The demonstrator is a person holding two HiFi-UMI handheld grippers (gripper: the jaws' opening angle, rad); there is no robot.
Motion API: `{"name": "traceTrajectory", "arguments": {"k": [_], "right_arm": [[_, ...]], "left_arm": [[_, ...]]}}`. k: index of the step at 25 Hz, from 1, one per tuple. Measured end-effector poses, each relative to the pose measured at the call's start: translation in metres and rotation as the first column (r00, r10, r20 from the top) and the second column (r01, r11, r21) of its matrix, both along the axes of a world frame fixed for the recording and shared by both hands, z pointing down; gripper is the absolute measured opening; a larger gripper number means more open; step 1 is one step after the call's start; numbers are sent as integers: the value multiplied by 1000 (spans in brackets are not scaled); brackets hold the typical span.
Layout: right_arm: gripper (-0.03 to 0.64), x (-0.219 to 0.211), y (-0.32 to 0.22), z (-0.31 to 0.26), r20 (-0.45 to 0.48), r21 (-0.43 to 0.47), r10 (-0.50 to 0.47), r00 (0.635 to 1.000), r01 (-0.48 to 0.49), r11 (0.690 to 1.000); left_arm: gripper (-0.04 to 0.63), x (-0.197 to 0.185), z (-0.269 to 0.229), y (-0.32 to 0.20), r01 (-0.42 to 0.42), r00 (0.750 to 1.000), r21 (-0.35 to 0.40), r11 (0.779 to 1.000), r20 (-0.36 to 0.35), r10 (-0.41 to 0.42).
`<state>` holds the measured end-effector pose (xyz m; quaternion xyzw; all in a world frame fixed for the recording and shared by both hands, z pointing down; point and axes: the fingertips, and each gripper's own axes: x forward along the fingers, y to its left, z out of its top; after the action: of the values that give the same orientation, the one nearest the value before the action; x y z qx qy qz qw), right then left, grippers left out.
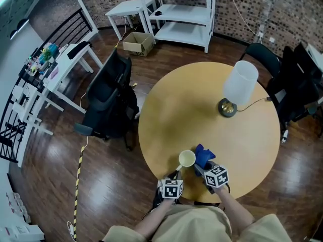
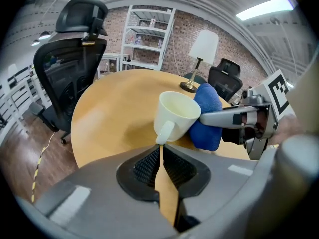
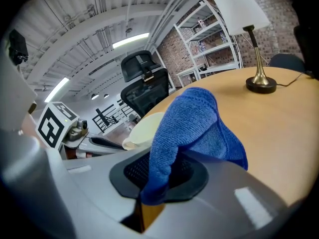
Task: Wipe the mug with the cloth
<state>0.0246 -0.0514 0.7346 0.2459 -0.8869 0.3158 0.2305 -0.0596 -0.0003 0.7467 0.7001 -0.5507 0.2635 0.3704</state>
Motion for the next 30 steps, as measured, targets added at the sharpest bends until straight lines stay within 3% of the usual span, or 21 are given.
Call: {"name": "traceTrajectory", "arguments": {"k": [6, 10, 15, 20, 21, 23, 25, 27, 29, 30], "right_arm": [[41, -22, 23, 6, -9, 3, -148, 989, 148, 989], [43, -30, 17, 5, 5, 0, -176, 984, 176, 984], [43, -31, 15, 6, 8, -7, -179, 984, 179, 984], [44, -31, 15, 6, 13, -8, -179, 984, 179, 984], [44, -31, 15, 6, 12, -7, -179, 984, 179, 984], [44, -31, 15, 6, 11, -7, -177, 984, 177, 984], [44, -31, 15, 6, 10, -7, -174, 985, 174, 985], [44, -31, 16, 5, 9, -6, -177, 984, 177, 984], [44, -31, 16, 5, 2, -3, -189, 982, 189, 982], [45, -30, 15, 4, -1, -2, -198, 980, 198, 980]], "left_arm": [[-9, 34, -1, -4, -165, 986, 39, 985, 4, 165], [-9, 49, -5, -3, -277, 960, 73, 958, 69, 272], [-8, 29, -12, 0, -232, 972, 130, 964, 65, 225], [38, -25, -33, -15, -40, 998, 205, 978, -49, 51], [74, -35, -37, -25, -11, 995, 207, 978, -91, 30], [258, -45, -43, -50, -5, 986, 185, 983, -165, 36], [287, -45, -49, -79, -86, 980, 169, 982, -163, 114], [286, -37, -54, -104, -223, 964, 149, 963, -113, 241], [265, -23, -56, -123, -382, 918, 100, 919, -70, 390], [252, -14, -54, -128, -471, 880, 62, 880, -39, 474]]}}
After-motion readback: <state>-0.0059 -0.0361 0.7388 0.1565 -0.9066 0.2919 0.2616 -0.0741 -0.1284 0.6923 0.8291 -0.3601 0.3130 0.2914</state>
